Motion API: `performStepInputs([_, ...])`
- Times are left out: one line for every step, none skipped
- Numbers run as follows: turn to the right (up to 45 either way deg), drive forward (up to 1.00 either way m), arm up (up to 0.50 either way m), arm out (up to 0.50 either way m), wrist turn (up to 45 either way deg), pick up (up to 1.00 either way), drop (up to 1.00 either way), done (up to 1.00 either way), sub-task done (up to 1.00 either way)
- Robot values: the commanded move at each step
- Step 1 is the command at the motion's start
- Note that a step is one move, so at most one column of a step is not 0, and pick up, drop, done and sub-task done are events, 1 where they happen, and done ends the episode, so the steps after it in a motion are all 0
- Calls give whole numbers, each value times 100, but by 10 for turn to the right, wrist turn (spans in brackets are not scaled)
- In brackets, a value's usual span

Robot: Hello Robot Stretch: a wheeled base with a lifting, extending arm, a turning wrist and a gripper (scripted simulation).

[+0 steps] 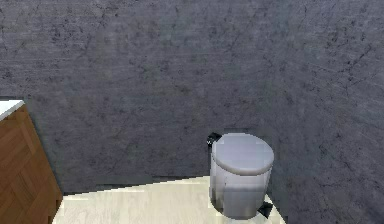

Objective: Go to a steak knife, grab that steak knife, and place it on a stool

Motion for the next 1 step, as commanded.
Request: performStepInputs([0, 0, 0, 0, -450, 0, 0, 0, 0])
